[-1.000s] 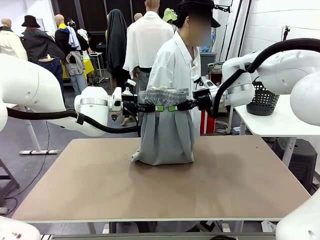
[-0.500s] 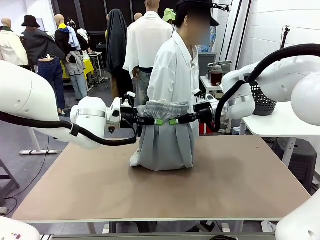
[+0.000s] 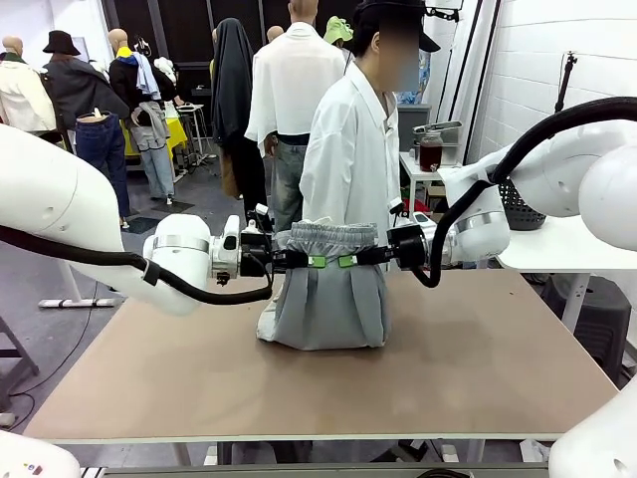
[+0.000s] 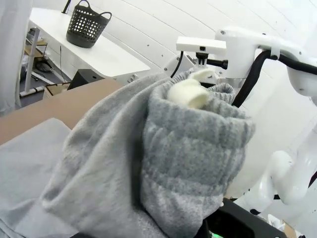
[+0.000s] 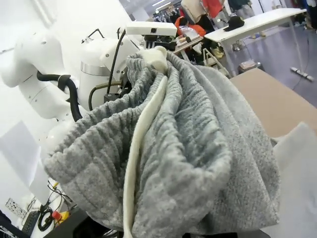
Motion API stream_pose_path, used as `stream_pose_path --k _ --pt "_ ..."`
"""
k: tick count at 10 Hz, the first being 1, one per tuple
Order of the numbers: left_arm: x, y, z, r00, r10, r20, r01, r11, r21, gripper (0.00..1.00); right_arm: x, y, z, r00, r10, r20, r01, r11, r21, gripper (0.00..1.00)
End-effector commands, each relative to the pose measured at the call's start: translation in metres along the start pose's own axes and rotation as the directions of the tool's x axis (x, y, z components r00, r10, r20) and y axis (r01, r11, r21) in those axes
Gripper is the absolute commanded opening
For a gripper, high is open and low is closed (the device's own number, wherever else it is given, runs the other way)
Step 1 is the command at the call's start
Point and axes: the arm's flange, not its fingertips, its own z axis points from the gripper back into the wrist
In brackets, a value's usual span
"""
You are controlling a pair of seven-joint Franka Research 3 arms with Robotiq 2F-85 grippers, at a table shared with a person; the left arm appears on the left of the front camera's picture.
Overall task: Fold the training pants.
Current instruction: Fold the Training pants in half.
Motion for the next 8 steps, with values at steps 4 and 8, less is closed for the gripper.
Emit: stream_pose_path --k 4,8 --pt "0.008 0.072 0.010 0.993 0.104 0.060 -0.108 0.992 0.068 0.00 0.010 -0.049 0.018 0.984 -0.149 0.095 0.151 0.988 -0.018 0.00" --pt "0.007 0.062 0.015 0.996 0.067 0.054 -0.072 0.992 0.102 0.00 -0.004 -0.058 0.001 0.986 -0.158 0.050 0.159 0.987 -0.015 0.00"
